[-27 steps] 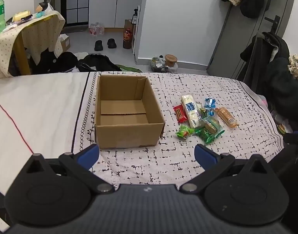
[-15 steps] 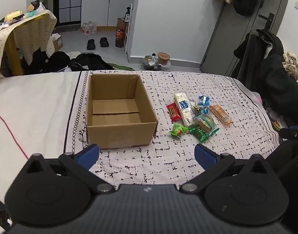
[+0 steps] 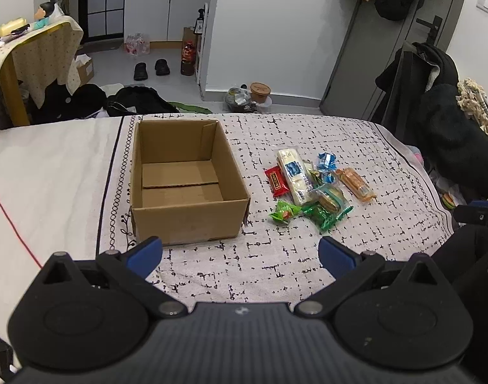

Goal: Organize snacks

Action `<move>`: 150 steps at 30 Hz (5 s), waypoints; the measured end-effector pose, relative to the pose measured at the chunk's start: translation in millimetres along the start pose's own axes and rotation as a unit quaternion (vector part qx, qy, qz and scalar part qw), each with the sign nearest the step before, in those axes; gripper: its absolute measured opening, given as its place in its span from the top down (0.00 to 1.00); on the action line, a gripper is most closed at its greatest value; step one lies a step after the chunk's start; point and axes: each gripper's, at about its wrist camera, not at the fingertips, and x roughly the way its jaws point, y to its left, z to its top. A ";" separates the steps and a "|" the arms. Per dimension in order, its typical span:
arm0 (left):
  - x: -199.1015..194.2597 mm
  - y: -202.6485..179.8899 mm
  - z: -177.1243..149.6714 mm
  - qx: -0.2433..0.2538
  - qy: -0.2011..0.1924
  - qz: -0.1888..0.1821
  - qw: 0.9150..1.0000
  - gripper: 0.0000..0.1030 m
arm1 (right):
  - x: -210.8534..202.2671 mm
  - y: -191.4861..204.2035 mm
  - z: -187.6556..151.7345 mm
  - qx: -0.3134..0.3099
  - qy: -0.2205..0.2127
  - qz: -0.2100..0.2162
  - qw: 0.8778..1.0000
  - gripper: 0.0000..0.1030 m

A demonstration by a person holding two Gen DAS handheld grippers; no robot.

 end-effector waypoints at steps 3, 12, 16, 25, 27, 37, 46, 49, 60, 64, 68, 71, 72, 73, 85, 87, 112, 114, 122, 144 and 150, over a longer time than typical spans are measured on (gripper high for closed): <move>0.8 -0.6 1.4 0.003 0.002 -0.003 1.000 0.00 | -0.3 -0.2 0.1 0.000 0.001 0.000 1.000 0.00; 4.7 -1.6 3.6 0.004 0.002 -0.013 1.000 0.00 | 0.4 -0.8 2.2 -0.003 -0.002 -0.007 1.000 0.00; 4.5 -1.5 5.4 0.011 0.000 -0.020 1.000 0.00 | 2.0 -1.6 3.7 0.000 0.001 -0.012 1.000 0.00; 5.9 -4.9 11.0 0.022 -0.004 -0.030 0.999 0.00 | 0.7 1.0 3.9 -0.005 -0.001 -0.014 1.000 0.00; 5.0 -5.1 11.4 0.023 -0.005 -0.033 0.999 0.00 | 0.3 0.6 3.8 -0.005 -0.003 -0.014 1.000 0.00; 4.3 -4.5 10.5 0.023 -0.006 -0.041 0.999 0.00 | -2.6 1.2 8.7 -0.012 -0.008 -0.020 1.000 0.00; 1.6 -2.0 11.0 0.019 -0.008 -0.043 0.999 0.00 | -4.5 3.1 8.6 -0.012 -0.009 -0.022 1.000 0.00; 1.5 -1.8 10.8 0.020 -0.008 -0.043 0.999 0.00 | -4.4 3.3 8.6 -0.011 -0.009 -0.020 1.000 0.00; -0.8 -1.0 11.5 0.013 -0.013 -0.045 0.999 0.00 | -2.4 2.6 10.8 -0.010 -0.012 -0.012 1.000 0.00; -0.7 -0.5 15.7 0.017 -0.017 -0.050 0.998 0.00 | 2.2 0.7 9.5 -0.004 -0.009 0.004 1.000 0.00; 6.5 -0.8 23.1 0.029 -0.019 -0.052 0.998 0.00 | 13.9 -3.3 8.0 0.004 -0.003 0.012 1.000 0.00; 16.2 1.1 30.7 0.032 -0.015 -0.050 0.998 0.00 | 22.8 -6.1 8.5 0.006 0.004 0.012 1.000 0.01; 19.0 2.2 33.1 0.031 -0.014 -0.051 0.998 0.00 | 25.6 -6.9 8.9 0.006 0.006 0.014 1.000 0.01; 21.7 3.1 35.2 0.030 -0.014 -0.053 0.998 0.00 | 28.2 -7.8 9.2 0.007 0.008 0.015 1.000 0.01; 57.5 -7.7 54.4 0.045 0.010 -0.068 0.997 0.01 | 61.6 -12.5 15.1 0.016 0.033 0.020 0.999 0.10; 63.3 -12.0 55.8 0.054 0.014 -0.073 0.996 0.01 | 67.5 -12.7 16.2 0.018 0.038 0.018 0.999 0.11; 150.9 -64.6 71.4 0.143 0.064 -0.109 0.982 0.16 | 133.2 -5.9 24.0 0.027 0.064 0.006 0.998 0.36; 160.8 -70.5 71.2 0.150 0.071 -0.110 0.980 0.19 | 138.6 -5.8 24.2 0.030 0.069 0.006 0.997 0.37; 201.2 -82.9 66.3 0.150 0.104 -0.107 0.977 0.30 | 156.6 -6.5 26.1 0.026 0.084 0.012 0.996 0.37; 292.5 -89.1 46.9 0.161 0.203 -0.058 0.964 0.68 | 220.7 2.6 30.7 -0.088 0.130 0.052 0.986 0.36; 286.6 -83.7 48.1 0.150 0.192 -0.061 0.968 0.74 | 238.2 1.6 30.7 -0.090 0.138 0.059 0.985 0.36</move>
